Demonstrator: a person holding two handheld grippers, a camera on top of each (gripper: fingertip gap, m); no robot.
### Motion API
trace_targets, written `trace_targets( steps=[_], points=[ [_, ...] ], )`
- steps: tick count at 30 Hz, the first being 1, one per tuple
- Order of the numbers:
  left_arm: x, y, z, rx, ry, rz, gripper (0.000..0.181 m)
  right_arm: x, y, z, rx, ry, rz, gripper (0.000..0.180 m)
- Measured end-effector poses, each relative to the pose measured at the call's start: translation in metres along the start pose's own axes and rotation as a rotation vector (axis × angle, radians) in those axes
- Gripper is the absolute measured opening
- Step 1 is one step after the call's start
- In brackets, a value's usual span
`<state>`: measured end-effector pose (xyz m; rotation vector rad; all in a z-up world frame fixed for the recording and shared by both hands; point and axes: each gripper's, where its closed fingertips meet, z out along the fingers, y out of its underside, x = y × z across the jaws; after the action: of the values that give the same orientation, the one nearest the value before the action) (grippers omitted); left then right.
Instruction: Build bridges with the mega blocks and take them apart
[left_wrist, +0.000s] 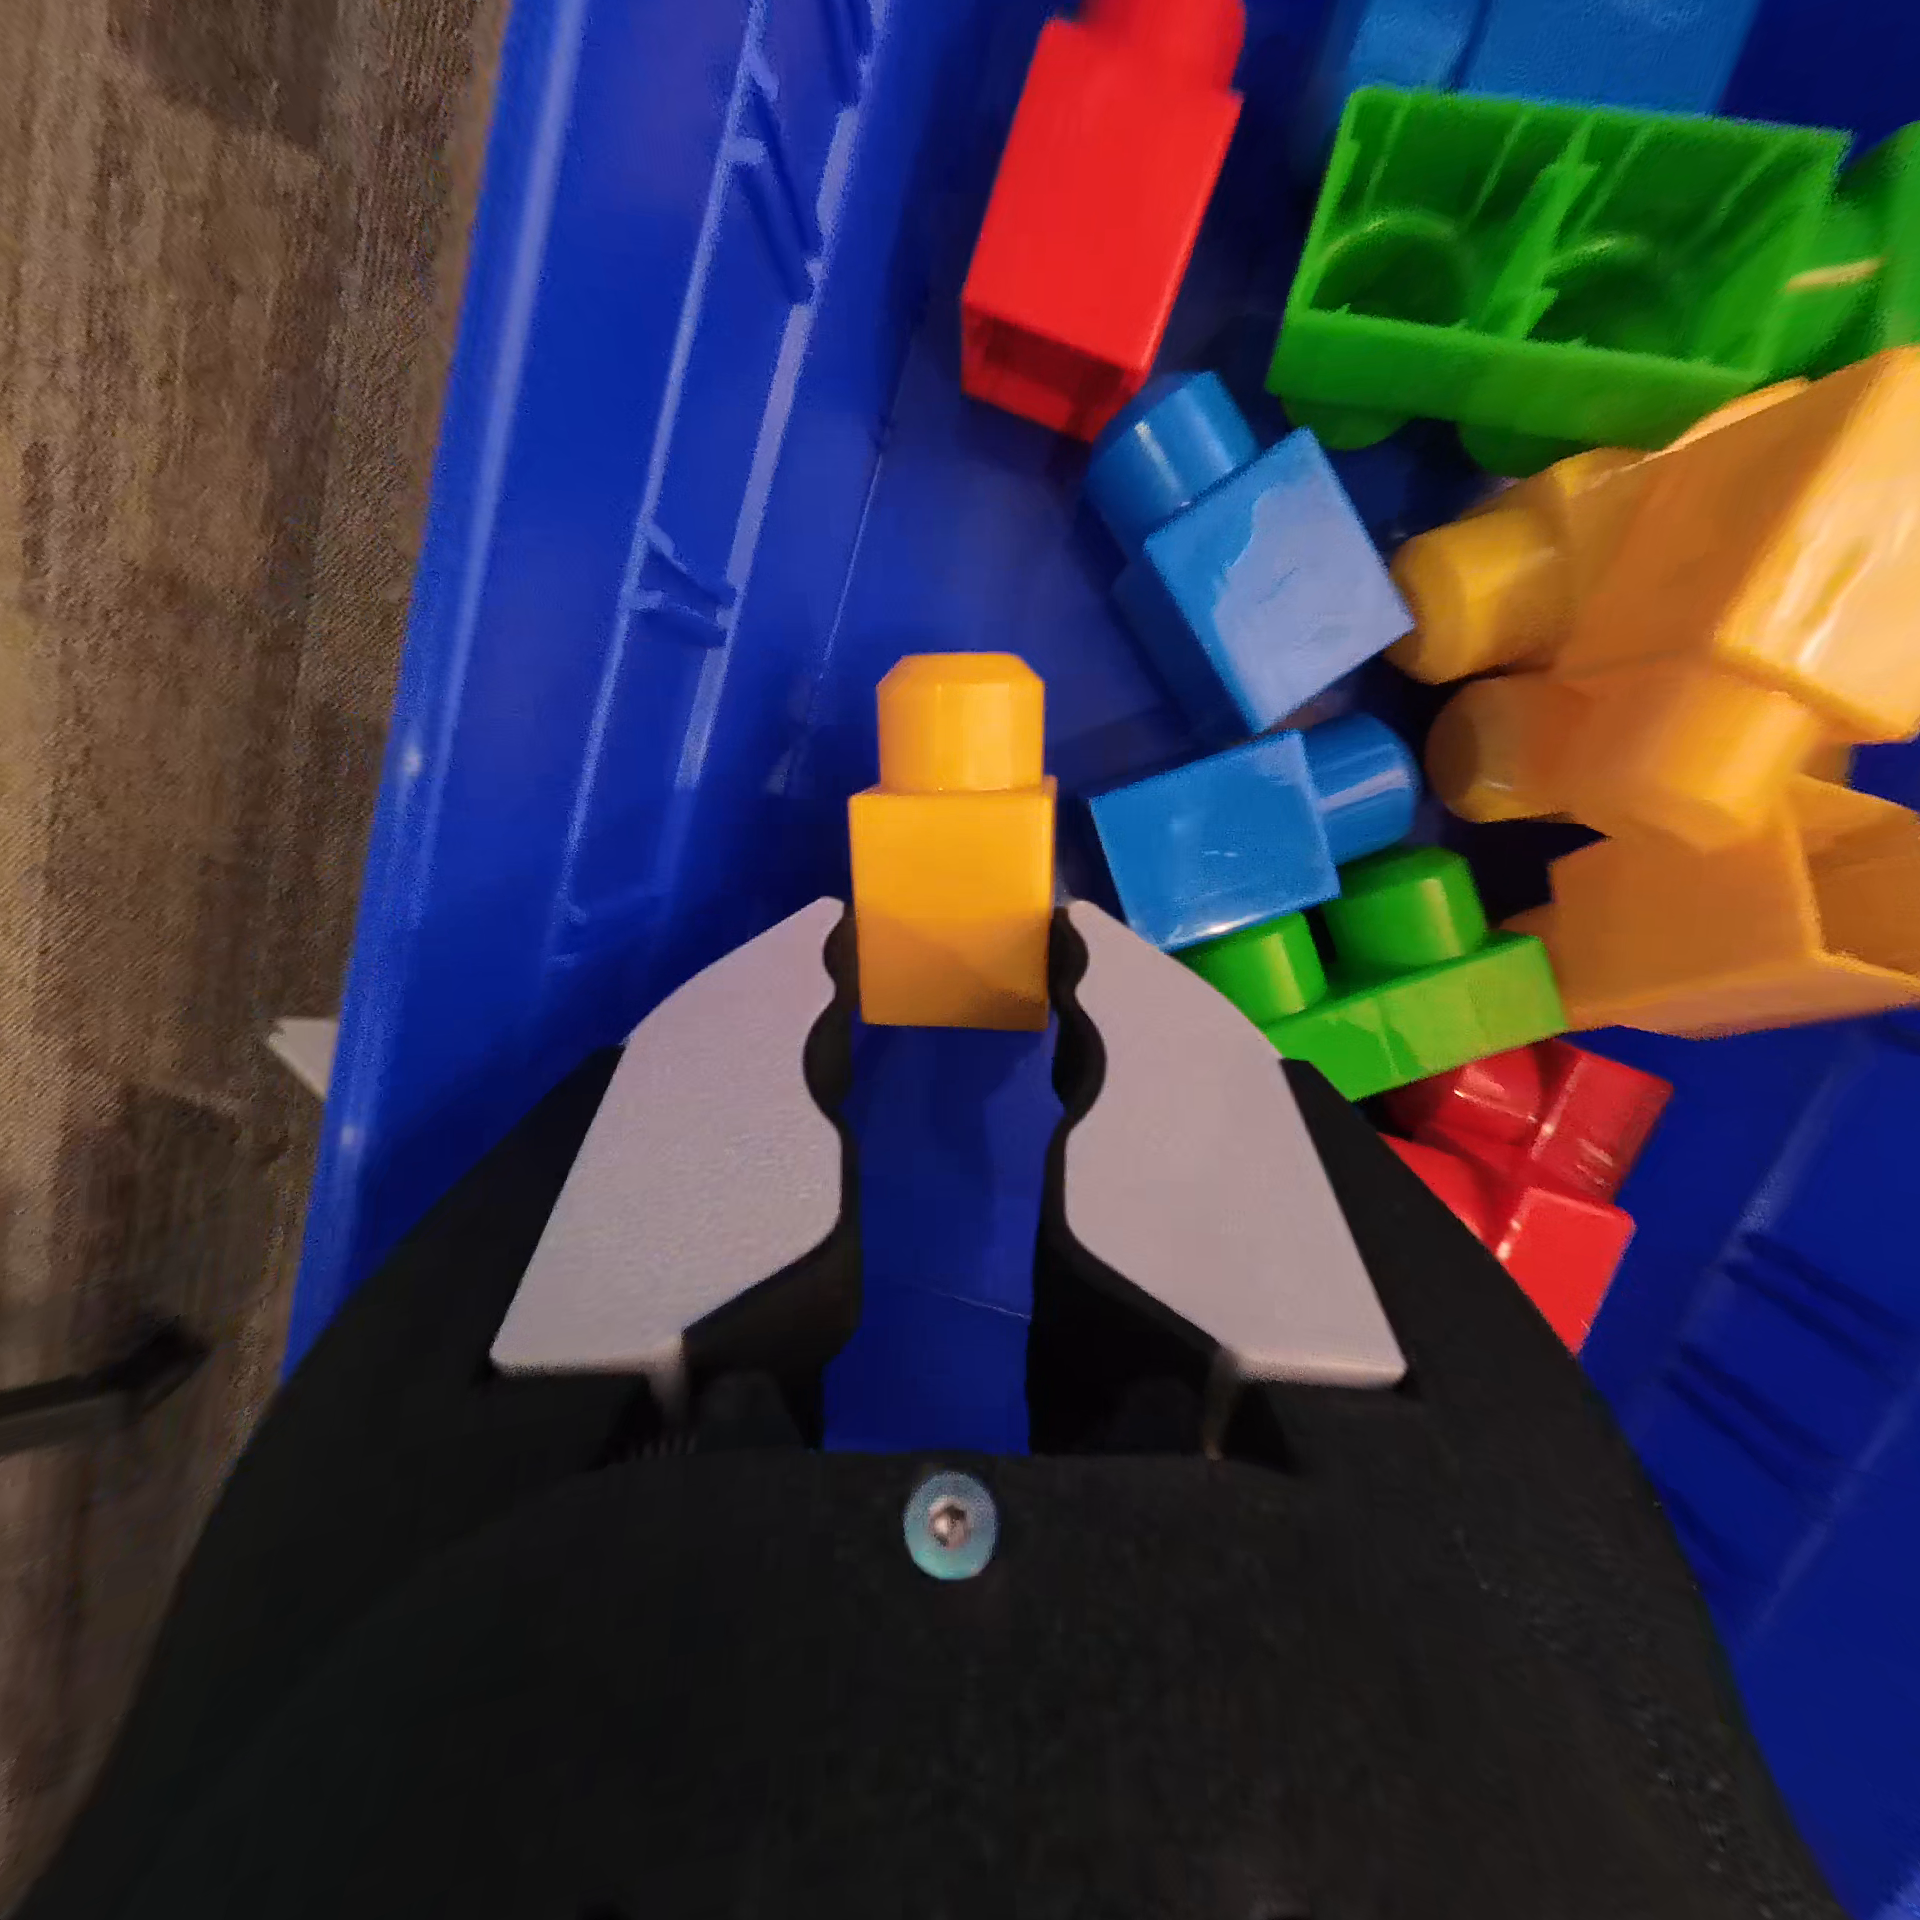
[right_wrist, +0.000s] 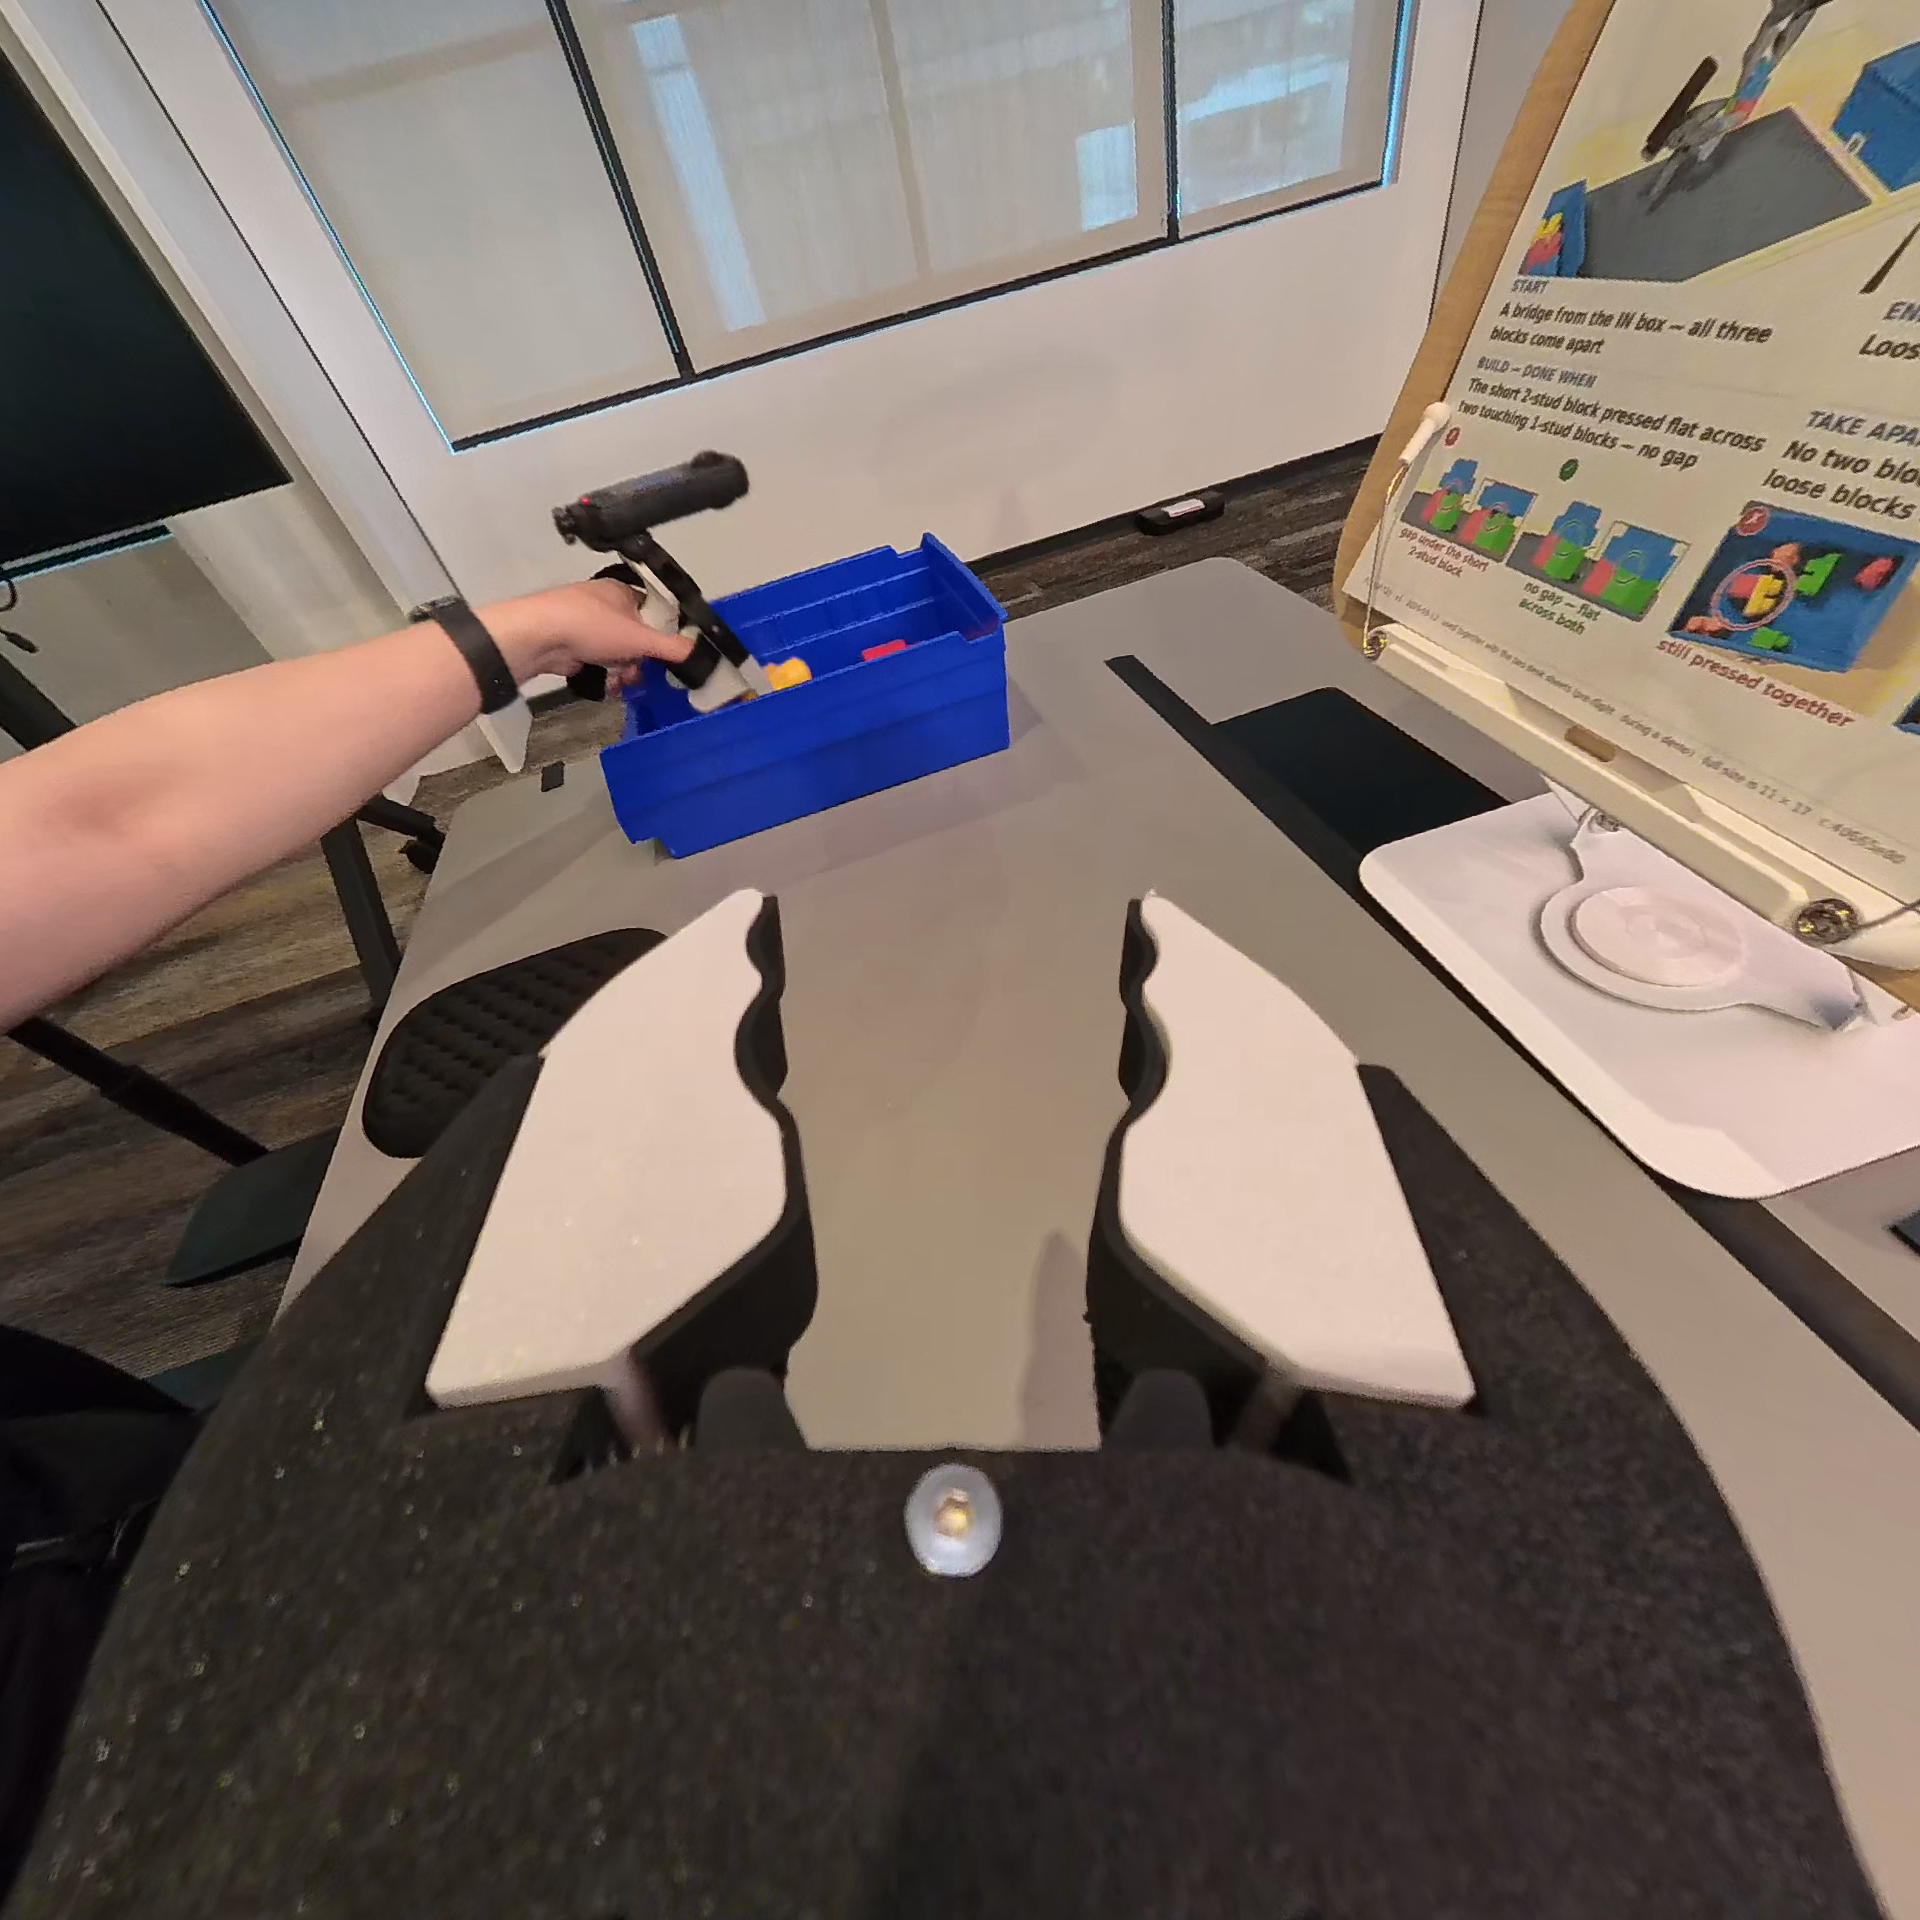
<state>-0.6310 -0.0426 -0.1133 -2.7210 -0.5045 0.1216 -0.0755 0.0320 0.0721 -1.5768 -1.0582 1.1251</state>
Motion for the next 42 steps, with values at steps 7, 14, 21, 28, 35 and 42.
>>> trace_targets(
  steps=[7, 14, 21, 28, 35, 42],
  points=[
    [0.077, -0.024, -0.072, 0.195, 0.38, 0.063, 0.035, -0.001, 0.006, 0.008, -0.035, -0.003, 0.0, 0.062],
    [0.252, 0.023, -0.114, 0.241, 0.623, 0.424, 0.035, -0.012, 0.009, 0.019, -0.061, -0.031, -0.017, 0.062],
    [0.336, 0.089, -0.05, 0.154, 0.456, 0.744, 0.035, -0.009, 0.016, 0.019, -0.092, -0.022, -0.016, 0.063],
    [0.347, 0.092, -0.037, 0.155, 0.345, 0.848, 0.035, -0.012, 0.018, 0.022, -0.108, -0.037, -0.029, 0.063],
    [0.343, 0.101, -0.024, 0.105, 0.313, 0.869, 0.035, -0.011, 0.023, 0.024, -0.135, -0.037, -0.021, 0.063],
    [0.345, 0.106, -0.023, 0.087, 0.308, 0.901, 0.035, -0.014, 0.027, 0.027, -0.159, -0.051, -0.031, 0.063]
  ],
)
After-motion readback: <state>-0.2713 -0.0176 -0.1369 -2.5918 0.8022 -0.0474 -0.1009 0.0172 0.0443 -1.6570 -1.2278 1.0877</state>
